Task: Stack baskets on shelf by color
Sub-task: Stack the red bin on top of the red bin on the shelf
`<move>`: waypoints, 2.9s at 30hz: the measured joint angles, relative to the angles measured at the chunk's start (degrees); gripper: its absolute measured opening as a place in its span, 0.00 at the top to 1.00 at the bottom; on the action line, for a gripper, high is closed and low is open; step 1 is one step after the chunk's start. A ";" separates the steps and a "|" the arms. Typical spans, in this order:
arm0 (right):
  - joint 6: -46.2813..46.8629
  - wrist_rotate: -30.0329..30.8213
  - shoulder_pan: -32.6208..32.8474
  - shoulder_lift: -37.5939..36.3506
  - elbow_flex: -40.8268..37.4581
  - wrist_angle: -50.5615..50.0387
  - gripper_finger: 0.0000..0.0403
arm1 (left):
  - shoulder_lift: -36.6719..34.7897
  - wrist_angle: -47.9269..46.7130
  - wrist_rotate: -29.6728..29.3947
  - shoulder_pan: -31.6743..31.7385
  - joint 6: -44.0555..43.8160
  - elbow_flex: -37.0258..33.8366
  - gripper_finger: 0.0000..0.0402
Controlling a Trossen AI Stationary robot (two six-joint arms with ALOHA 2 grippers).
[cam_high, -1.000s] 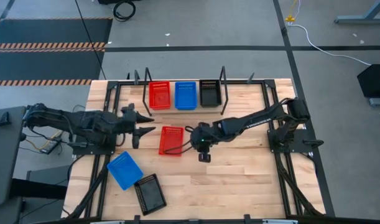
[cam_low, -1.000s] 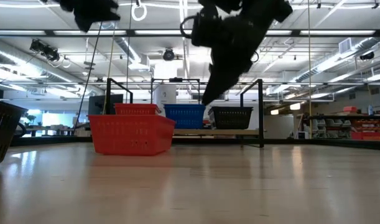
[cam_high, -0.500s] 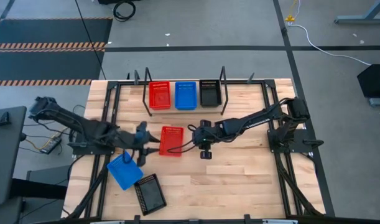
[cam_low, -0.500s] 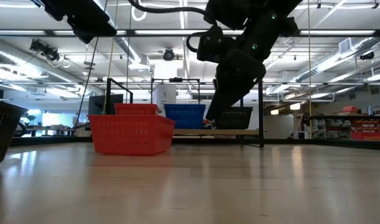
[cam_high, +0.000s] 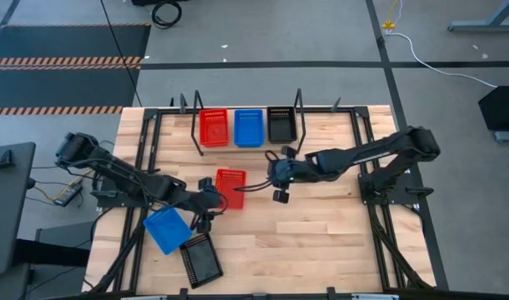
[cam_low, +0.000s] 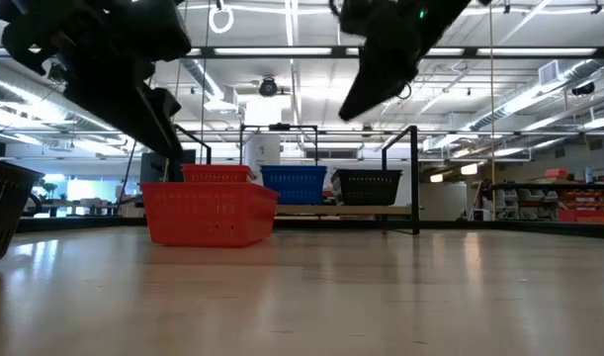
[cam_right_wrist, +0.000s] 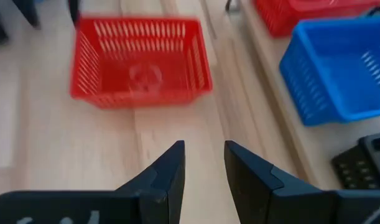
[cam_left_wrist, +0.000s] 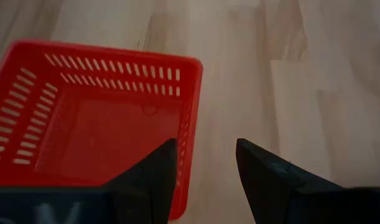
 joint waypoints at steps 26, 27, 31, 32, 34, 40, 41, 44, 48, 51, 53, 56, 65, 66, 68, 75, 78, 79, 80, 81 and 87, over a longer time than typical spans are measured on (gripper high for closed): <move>-5.24 2.67 1.49 -5.97 0.02 -0.24 0.71 | 7.90 1.60 -1.87 4.56 7.58 0.02 0.58; -5.99 2.80 1.40 -5.97 0.02 -0.20 0.71 | 7.47 2.08 -2.08 4.52 7.58 0.02 0.62; -7.72 3.10 0.70 -5.95 0.02 -0.40 0.71 | 7.35 2.12 -1.82 5.02 7.12 0.02 0.84; -7.79 3.13 0.49 -5.95 0.02 -0.58 0.71 | 7.46 2.27 -1.39 5.25 6.92 0.02 0.90; -8.67 3.21 0.04 -5.95 0.02 -0.83 0.71 | 7.47 2.55 -0.68 5.70 6.73 0.02 0.96; -13.21 4.44 -2.78 -5.95 0.02 -0.27 0.71 | 7.42 3.14 0.20 7.27 9.52 0.94 0.96; -13.82 5.08 -3.48 -5.97 0.02 0.02 0.71 | 7.42 2.96 0.14 7.58 10.49 1.70 0.96; -15.45 6.22 -5.74 -6.23 0.02 0.94 0.71 | 7.42 0.23 0.04 7.93 12.42 5.37 0.96; -17.58 6.22 -8.61 -7.04 0.02 2.64 0.71 | 7.42 -10.13 -3.07 7.78 13.60 13.05 0.96; -19.15 6.22 -10.33 -7.42 0.02 3.30 0.71 | 7.41 -18.57 -7.86 7.82 14.17 19.31 0.97; -19.36 6.23 -11.14 -7.65 0.02 3.49 0.71 | 7.40 -23.46 -11.16 7.87 15.08 23.18 0.97; -19.57 5.68 -12.03 -7.67 0.02 2.95 0.71 | 7.34 -29.64 -15.47 8.02 16.47 28.90 0.97; -19.41 5.15 -12.74 -7.67 0.02 1.86 0.71 | 7.32 -47.29 -23.52 14.61 19.65 38.29 0.97; -19.25 5.13 -12.74 -7.67 0.02 1.85 0.71 | 7.26 -48.06 -23.15 15.96 20.69 38.23 0.97; -18.76 5.13 -12.70 -7.67 0.02 1.73 0.71 | 6.74 -49.09 -21.45 18.98 22.95 38.16 0.97; -16.54 4.83 -12.63 -7.67 0.02 0.14 0.71 | 3.22 -47.87 -10.90 30.99 31.59 38.16 0.97; -16.43 3.70 -12.63 -7.68 -0.15 0.36 0.71 | 1.53 -44.43 -5.49 34.88 34.53 38.16 0.97; -16.52 3.62 -12.63 -7.70 -0.33 0.55 0.71 | 1.25 -43.74 -4.31 35.86 35.67 38.16 0.97; -16.56 3.60 -12.63 -7.70 -0.62 0.81 0.71 | 1.11 -43.14 -3.73 36.64 36.84 38.17 0.97; -16.58 3.60 -12.63 -7.70 -0.88 0.79 0.71 | 1.11 -42.80 -3.26 37.23 37.94 38.18 0.97; -16.65 3.60 -12.63 -7.70 -2.91 2.17 0.71 | 1.11 -43.15 3.73 41.58 43.62 38.16 0.97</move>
